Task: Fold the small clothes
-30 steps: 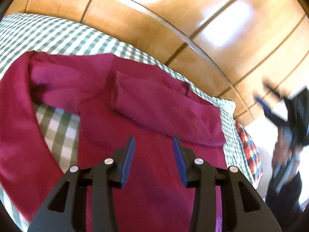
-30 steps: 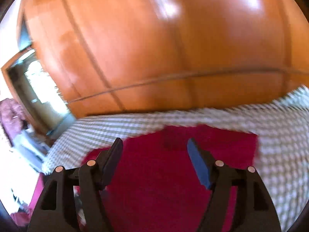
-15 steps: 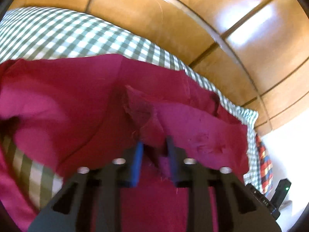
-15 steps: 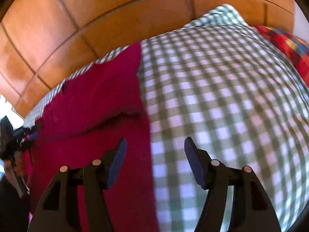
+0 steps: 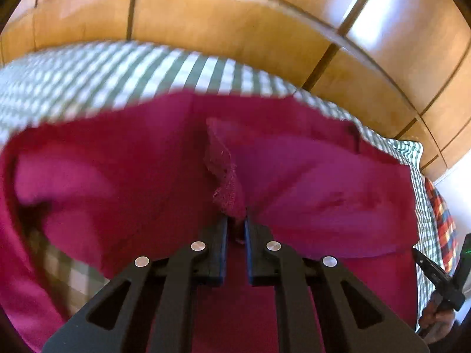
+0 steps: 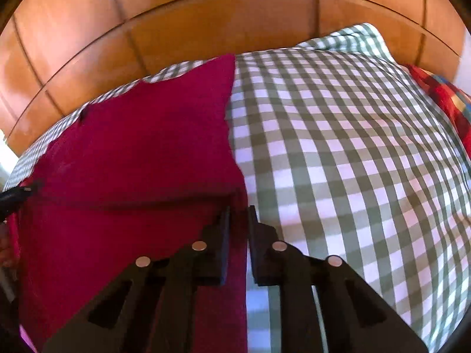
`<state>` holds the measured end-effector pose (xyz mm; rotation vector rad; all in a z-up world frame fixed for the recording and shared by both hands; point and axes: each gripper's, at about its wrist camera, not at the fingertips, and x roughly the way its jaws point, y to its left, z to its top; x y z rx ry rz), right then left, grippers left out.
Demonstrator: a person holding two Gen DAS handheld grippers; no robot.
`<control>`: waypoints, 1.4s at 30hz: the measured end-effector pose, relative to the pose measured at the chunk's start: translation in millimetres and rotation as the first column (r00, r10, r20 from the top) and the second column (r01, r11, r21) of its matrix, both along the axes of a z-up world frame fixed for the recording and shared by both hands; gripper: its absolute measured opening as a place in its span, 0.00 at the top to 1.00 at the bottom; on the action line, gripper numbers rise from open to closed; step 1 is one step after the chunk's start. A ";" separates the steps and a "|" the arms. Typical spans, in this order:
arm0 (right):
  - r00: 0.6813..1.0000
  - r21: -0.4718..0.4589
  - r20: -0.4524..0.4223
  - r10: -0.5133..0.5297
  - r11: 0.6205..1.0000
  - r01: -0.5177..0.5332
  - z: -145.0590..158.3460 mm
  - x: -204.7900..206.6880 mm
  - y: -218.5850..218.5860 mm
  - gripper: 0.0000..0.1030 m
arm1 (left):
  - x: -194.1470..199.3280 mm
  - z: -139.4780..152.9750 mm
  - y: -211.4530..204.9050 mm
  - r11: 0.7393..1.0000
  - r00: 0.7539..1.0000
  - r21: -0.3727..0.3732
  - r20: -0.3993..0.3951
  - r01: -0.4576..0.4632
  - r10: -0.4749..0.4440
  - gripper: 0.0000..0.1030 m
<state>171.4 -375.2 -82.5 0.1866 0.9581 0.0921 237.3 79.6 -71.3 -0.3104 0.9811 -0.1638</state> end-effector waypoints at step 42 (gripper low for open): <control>0.984 0.130 0.039 0.175 0.975 -0.179 9.4 -77.9 118.7 0.22 | -238.4 51.4 94.0 0.978 0.985 0.187 0.160 -0.089 0.059 0.62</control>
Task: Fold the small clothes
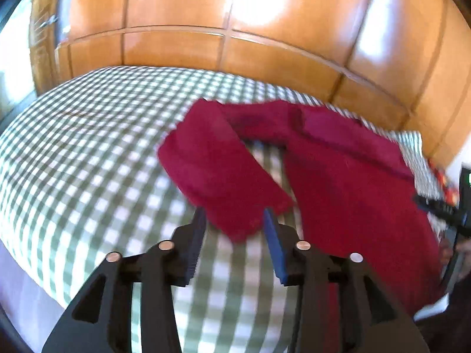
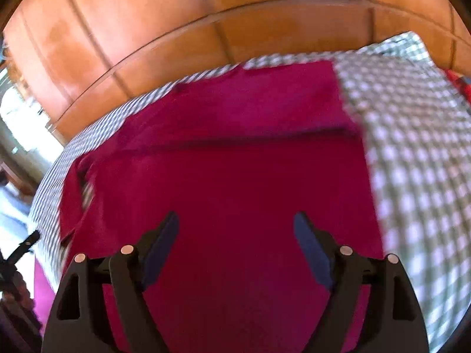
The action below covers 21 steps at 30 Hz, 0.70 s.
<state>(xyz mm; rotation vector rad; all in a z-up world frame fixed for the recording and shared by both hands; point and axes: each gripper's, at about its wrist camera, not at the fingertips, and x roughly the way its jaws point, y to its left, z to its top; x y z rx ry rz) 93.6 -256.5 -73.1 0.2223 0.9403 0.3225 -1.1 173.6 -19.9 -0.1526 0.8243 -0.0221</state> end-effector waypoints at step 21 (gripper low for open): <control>1.000 -0.090 0.001 0.022 0.996 -0.022 -9.6 -18.3 21.2 0.21 | 53.7 82.9 62.1 0.904 0.977 -0.427 0.195 0.011 0.081 0.97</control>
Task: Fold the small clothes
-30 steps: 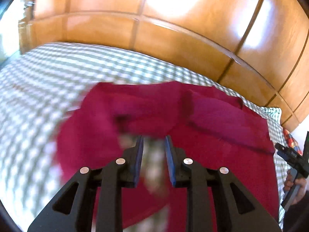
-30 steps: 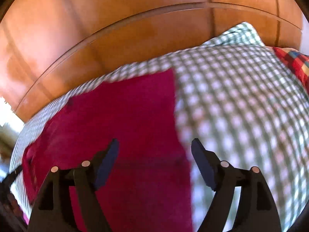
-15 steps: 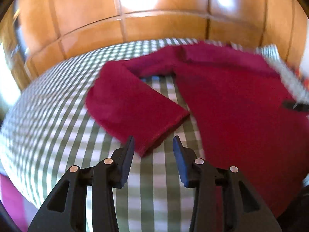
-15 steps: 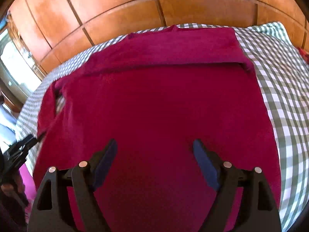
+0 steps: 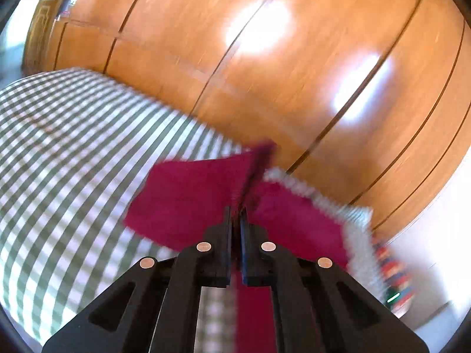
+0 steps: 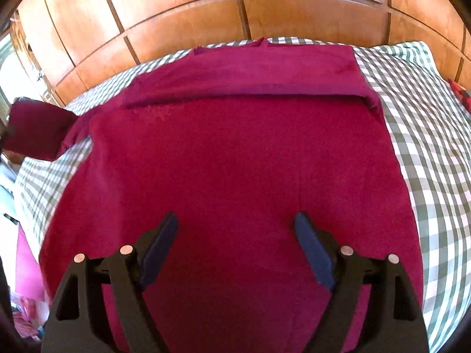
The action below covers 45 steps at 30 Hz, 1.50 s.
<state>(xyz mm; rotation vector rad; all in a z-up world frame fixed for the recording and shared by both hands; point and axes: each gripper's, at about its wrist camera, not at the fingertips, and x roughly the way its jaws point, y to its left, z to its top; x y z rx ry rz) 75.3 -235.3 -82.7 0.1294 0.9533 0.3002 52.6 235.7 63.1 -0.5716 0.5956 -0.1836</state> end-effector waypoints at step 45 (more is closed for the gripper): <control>0.990 0.122 0.141 0.011 0.992 -0.029 117.7 112.0 -24.6 0.94 | 81.9 -125.7 -144.2 0.985 0.962 0.073 -0.238 0.157 -0.136 0.52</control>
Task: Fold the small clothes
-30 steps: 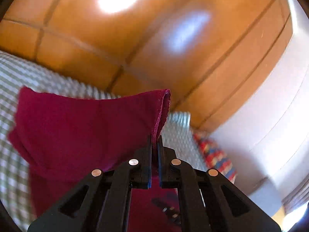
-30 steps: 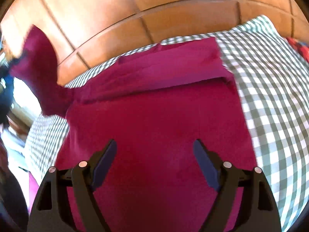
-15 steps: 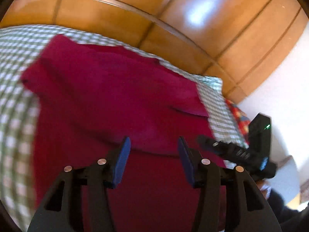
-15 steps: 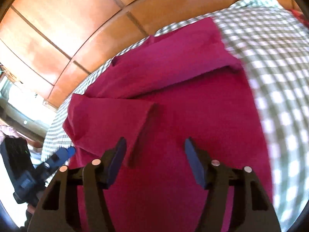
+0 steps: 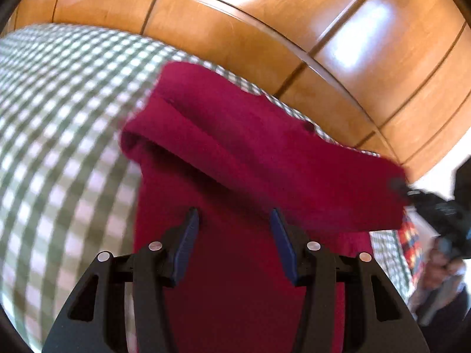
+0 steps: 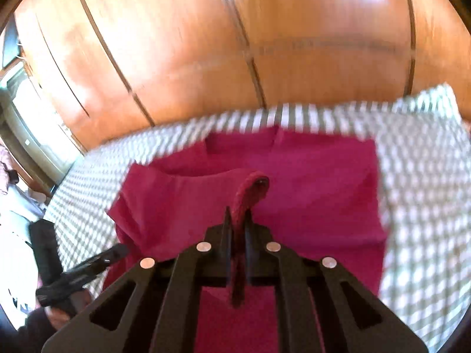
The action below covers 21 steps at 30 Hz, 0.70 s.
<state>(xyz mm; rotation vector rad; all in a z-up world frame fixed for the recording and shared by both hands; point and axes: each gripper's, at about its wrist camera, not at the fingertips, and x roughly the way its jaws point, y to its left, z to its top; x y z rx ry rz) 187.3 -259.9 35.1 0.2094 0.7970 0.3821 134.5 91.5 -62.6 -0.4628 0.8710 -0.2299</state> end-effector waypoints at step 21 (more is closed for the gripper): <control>0.963 -0.053 -0.214 -0.164 0.986 0.156 -101.9 56.6 -72.5 0.75 | 10.6 25.5 -10.6 0.994 0.996 0.105 0.084 -0.010 0.001 0.58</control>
